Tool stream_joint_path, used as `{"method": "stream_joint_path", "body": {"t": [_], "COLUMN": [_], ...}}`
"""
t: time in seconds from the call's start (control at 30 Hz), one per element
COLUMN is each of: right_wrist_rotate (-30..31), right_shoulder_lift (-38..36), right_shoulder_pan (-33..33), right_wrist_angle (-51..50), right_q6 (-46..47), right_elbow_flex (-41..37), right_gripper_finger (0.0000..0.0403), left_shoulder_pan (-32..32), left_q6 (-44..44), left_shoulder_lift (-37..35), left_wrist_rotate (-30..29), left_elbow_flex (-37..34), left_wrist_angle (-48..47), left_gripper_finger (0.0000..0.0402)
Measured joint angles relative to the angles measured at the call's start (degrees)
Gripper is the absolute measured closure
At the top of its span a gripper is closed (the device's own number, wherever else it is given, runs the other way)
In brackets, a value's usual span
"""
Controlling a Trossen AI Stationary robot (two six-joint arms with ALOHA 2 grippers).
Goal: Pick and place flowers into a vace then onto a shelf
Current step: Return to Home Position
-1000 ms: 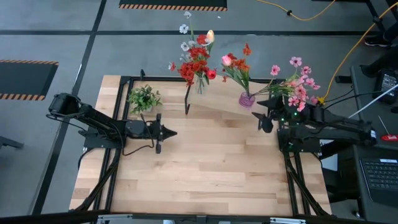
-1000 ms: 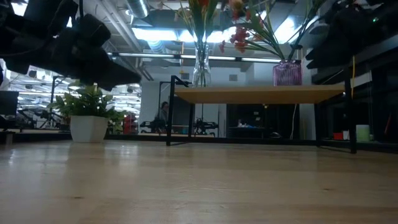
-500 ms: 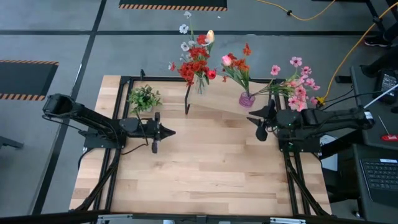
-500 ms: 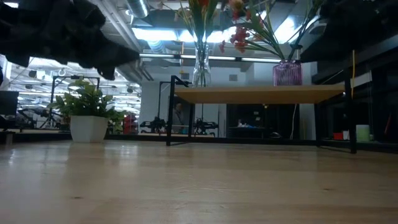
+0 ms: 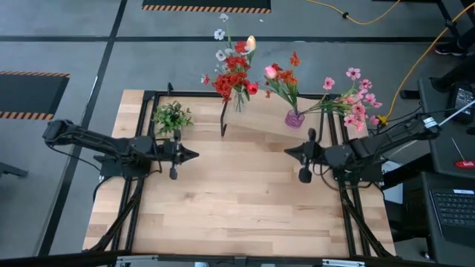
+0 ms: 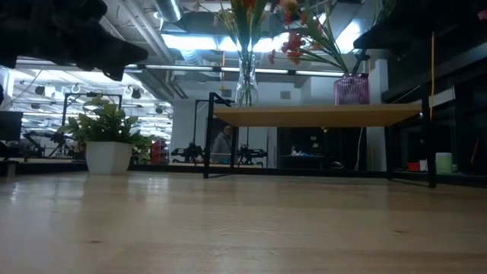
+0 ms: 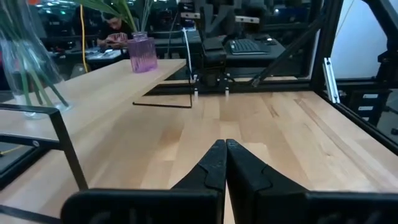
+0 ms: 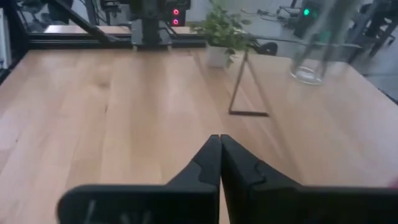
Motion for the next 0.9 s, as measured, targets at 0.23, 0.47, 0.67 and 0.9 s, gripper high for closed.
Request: {"method": "stream_joint_path", "body": {"t": [0.23,0.47,0.67,0.9], "right_wrist_rotate": [2.05,1.87,1.62,0.68], "right_shoulder_lift": [10.20,17.87,19.78,20.97], "right_shoulder_pan": [2.43,2.43,2.43,2.41], "right_wrist_angle": [7.63,14.42,17.53,26.79], "right_q6": [0.08,0.11,0.16,-2.80], "right_elbow_flex": [0.00,0.00,0.00,-3.22], "right_gripper_finger": [0.0398,0.0387,0.0392,0.0398], "left_shoulder_pan": [1.80,5.66,7.99,9.51], "left_q6": [0.96,1.49,2.25,4.64], "left_shoulder_lift": [-3.92,-10.25,-18.36,-30.18], "left_wrist_rotate": [1.86,5.74,8.89,7.34], "left_elbow_flex": [-1.75,-6.54,-6.54,-6.54], "left_wrist_angle": [-2.22,-0.82,-9.45,-19.36], "left_gripper_finger": [0.0399,0.0400,0.0400,0.0400]}}
